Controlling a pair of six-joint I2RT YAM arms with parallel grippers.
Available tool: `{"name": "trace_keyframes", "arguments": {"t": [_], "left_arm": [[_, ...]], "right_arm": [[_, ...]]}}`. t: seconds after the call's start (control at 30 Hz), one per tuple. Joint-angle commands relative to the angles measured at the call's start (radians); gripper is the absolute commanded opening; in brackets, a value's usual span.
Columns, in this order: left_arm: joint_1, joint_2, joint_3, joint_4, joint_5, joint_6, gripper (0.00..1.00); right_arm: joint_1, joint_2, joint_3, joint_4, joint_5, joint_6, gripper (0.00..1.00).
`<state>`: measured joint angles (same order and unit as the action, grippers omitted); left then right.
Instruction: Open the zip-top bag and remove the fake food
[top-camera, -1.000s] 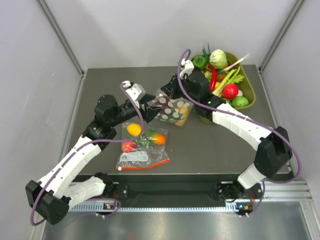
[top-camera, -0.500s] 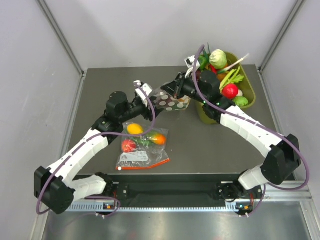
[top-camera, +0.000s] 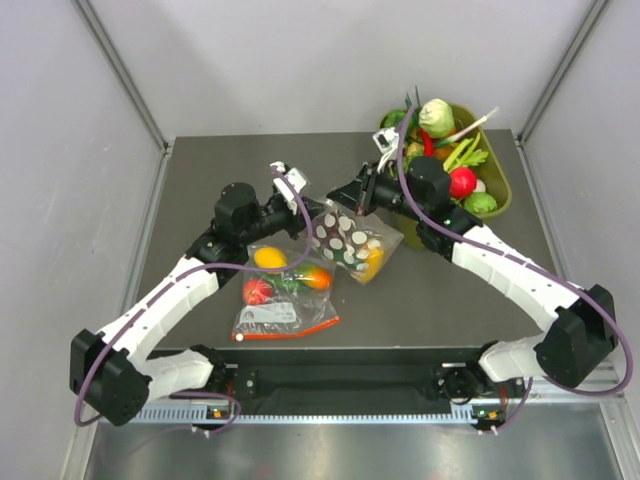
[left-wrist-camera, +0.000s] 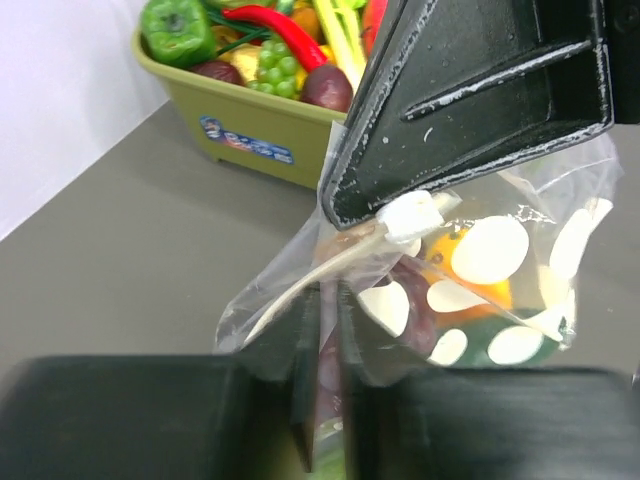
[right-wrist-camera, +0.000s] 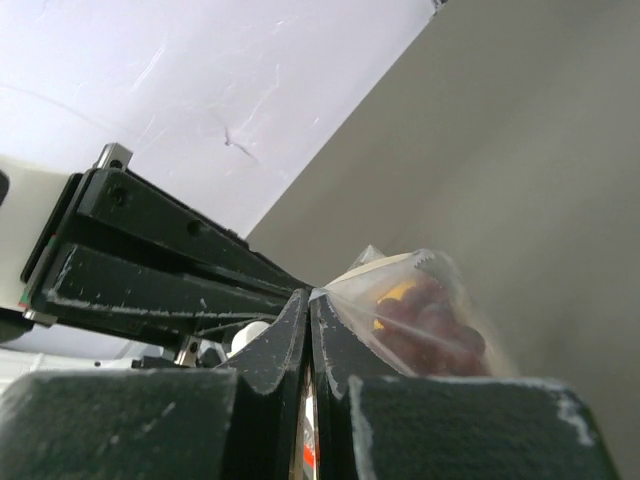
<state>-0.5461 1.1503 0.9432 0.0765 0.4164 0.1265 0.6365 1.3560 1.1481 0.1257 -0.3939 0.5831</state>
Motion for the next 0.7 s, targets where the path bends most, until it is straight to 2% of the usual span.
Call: {"name": "trace_keyframes", "arguments": {"t": [0.0, 0.1, 0.23, 0.33, 0.47, 0.67], "left_arm": [[-0.005, 0.003, 0.025, 0.042, 0.079, -0.001, 0.08], [-0.006, 0.014, 0.034, 0.031, 0.117, -0.010, 0.04], [-0.005, 0.000, 0.019, 0.042, 0.114, -0.013, 0.32], [-0.005, -0.004, 0.009, 0.051, 0.108, -0.011, 0.44], [-0.005, -0.001, 0.006, 0.069, 0.105, -0.010, 0.48], [-0.005, -0.030, 0.005, 0.081, 0.056, 0.025, 0.50]], "right_arm": [[-0.006, -0.067, 0.009, 0.058, -0.052, -0.031, 0.00], [-0.006, -0.090, 0.004, 0.031, -0.063, -0.049, 0.00], [-0.005, -0.112, 0.007, 0.003, -0.068, -0.065, 0.00], [-0.009, -0.115, 0.019, -0.011, -0.086, -0.072, 0.00], [-0.009, -0.100, 0.039, -0.018, -0.129, -0.066, 0.00], [-0.014, -0.092, 0.038, -0.034, -0.160, -0.063, 0.00]]}}
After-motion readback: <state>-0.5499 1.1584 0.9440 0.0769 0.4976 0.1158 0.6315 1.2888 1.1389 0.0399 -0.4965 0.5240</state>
